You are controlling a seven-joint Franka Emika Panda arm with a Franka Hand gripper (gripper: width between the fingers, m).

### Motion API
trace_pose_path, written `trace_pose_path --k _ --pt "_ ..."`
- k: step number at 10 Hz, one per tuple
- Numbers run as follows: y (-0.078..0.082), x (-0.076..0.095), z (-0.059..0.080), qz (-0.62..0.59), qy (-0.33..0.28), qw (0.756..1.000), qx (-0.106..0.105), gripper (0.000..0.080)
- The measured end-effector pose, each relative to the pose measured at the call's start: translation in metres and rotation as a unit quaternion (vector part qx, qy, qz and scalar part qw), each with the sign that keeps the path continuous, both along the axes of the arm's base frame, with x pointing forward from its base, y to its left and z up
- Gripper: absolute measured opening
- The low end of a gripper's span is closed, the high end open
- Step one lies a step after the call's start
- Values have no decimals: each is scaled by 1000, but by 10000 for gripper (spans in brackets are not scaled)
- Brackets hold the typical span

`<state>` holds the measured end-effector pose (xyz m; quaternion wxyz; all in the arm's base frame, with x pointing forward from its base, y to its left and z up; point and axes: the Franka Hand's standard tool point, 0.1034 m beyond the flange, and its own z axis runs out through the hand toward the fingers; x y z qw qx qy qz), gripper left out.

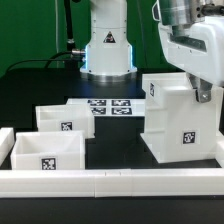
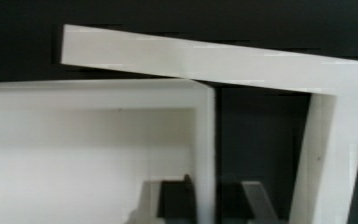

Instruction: Assemble drawer

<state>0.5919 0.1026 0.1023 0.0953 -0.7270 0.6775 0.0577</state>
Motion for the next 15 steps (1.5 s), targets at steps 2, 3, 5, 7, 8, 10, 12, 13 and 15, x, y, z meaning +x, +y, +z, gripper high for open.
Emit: trace_pose_path --k 2,3,5,7,8,10,12,13,15 --pt "-1 20 0 -23 -5 1000 7 34" --pt "-1 32 1 -27 -8 1000 9 34" --pt "-2 50 1 -31 -16 999 11 34" --pt "-2 61 1 -32 -18 999 13 34" --pt "-2 62 2 -31 -19 999 13 34" --pt "-1 62 2 -29 -21 999 13 34" --pt "5 54 10 2 -32 999 13 133" --pt "6 47 16 30 -38 999 11 334" --pt "5 33 34 96 -57 994 8 511"
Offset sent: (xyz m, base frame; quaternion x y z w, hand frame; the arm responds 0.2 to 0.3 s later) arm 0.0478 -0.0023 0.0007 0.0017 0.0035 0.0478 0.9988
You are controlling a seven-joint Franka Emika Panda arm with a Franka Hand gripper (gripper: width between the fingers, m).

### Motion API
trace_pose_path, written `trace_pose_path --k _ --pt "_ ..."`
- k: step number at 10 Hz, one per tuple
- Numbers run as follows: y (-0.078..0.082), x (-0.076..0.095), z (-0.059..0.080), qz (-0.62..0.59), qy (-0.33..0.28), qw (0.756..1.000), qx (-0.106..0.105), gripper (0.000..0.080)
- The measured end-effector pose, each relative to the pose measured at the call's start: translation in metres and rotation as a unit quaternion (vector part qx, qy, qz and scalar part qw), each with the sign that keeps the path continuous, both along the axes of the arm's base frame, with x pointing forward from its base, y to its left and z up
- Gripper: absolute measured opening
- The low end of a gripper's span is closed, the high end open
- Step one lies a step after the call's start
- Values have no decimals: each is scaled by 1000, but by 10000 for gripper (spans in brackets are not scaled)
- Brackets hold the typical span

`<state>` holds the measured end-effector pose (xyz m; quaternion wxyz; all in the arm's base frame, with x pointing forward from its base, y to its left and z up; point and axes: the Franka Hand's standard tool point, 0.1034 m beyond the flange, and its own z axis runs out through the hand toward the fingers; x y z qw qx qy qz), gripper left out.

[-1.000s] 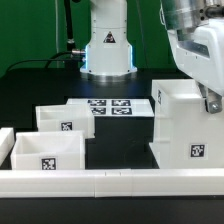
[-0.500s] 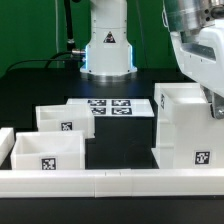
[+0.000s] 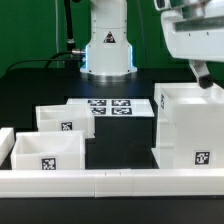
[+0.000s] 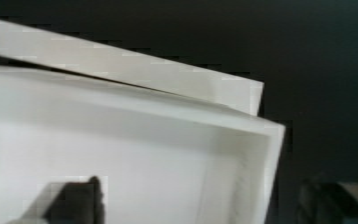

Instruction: Assemble drawer

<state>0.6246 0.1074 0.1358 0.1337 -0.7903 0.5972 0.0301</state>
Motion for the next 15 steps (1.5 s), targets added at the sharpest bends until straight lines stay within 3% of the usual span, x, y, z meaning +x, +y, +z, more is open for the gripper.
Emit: trace_pose_path --k 1,3,6,8,10,11,14,15 --pt "-2 -10 9 31 -9 999 -5 619" --pt "-7 -29 16 97 -24 995 -17 640" --pt "-6 -30 12 104 -22 994 -17 649" --pt "-37 -47 10 243 -45 968 -36 649" --pt "-73 -48 9 328 -61 942 -47 649" --pt "-81 -47 9 340 -65 937 -50 649" --pt "-79 -47 8 340 -64 937 -49 649" --pt "-92 -52 3 412 -59 907 -57 649"
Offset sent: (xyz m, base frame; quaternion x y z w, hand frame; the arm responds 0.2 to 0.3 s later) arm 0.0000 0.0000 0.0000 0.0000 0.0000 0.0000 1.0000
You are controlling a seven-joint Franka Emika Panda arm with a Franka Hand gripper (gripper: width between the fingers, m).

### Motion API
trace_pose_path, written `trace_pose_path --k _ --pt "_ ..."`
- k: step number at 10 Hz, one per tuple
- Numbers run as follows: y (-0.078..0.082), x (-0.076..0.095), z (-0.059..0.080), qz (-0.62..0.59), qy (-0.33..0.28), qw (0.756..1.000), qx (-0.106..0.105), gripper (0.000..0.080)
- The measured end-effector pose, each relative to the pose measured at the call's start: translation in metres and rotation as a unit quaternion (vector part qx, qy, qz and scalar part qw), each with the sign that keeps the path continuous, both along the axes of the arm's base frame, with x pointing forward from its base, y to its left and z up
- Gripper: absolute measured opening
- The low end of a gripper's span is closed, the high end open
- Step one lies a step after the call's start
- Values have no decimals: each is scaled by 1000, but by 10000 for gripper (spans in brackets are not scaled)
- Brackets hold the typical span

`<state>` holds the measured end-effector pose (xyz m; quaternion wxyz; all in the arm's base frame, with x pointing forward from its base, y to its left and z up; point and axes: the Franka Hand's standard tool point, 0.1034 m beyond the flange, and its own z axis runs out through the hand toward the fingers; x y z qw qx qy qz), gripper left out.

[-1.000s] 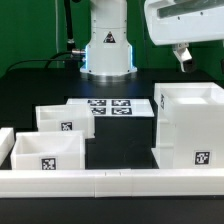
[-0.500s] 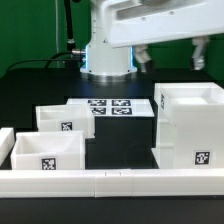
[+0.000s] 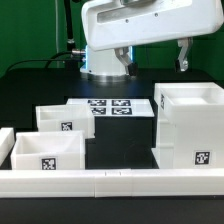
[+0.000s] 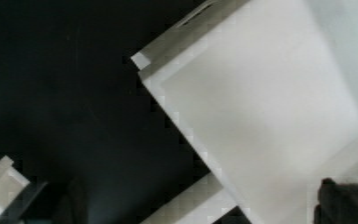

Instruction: Assemble drawer

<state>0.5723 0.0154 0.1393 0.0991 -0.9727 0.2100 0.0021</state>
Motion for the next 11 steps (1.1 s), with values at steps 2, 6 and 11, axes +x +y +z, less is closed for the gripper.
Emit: trace_pose_path --k 2,6,11 --pt "-34 6 -7 76 1 997 -28 649" --pt "-46 6 -17 125 -3 991 -56 649" --pt "-89 -1 -53 213 -7 974 -73 649"
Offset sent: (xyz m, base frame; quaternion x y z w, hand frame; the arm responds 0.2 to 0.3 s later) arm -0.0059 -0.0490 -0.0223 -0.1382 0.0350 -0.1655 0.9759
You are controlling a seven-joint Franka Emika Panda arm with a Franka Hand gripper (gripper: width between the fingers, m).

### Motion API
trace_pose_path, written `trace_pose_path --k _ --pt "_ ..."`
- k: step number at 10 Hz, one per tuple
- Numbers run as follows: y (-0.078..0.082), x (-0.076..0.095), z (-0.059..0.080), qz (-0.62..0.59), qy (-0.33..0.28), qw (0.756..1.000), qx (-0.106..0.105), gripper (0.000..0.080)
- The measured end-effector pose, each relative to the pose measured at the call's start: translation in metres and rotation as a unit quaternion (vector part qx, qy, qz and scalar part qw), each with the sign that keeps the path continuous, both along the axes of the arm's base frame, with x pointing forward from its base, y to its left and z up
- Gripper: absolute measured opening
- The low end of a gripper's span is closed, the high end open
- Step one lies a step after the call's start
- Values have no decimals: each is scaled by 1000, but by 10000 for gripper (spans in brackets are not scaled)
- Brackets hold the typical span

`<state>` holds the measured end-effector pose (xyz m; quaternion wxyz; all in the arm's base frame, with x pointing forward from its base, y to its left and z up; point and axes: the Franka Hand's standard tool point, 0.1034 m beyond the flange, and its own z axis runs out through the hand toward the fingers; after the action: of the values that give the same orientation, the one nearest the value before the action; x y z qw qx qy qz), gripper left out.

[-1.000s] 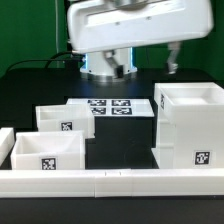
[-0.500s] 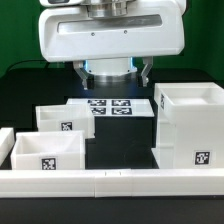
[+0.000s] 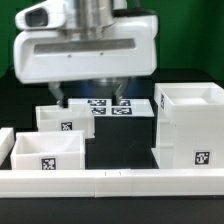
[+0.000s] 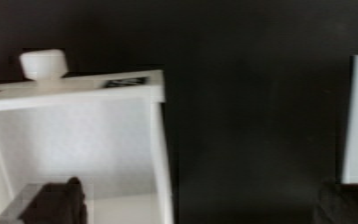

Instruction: Assemble drawer

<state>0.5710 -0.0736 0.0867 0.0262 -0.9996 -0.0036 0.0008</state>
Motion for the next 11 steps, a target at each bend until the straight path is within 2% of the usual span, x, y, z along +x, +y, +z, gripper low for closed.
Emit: trace_pose_path --k 1,5,8,11 --pt "-5 0 -8 6 1 1000 -2 649" --pt "-4 -1 -12 14 2 1000 -2 649" --pt "-9 5 -46 28 2 1000 -10 649" --pt "-11 2 -66 29 3 999 -14 649"
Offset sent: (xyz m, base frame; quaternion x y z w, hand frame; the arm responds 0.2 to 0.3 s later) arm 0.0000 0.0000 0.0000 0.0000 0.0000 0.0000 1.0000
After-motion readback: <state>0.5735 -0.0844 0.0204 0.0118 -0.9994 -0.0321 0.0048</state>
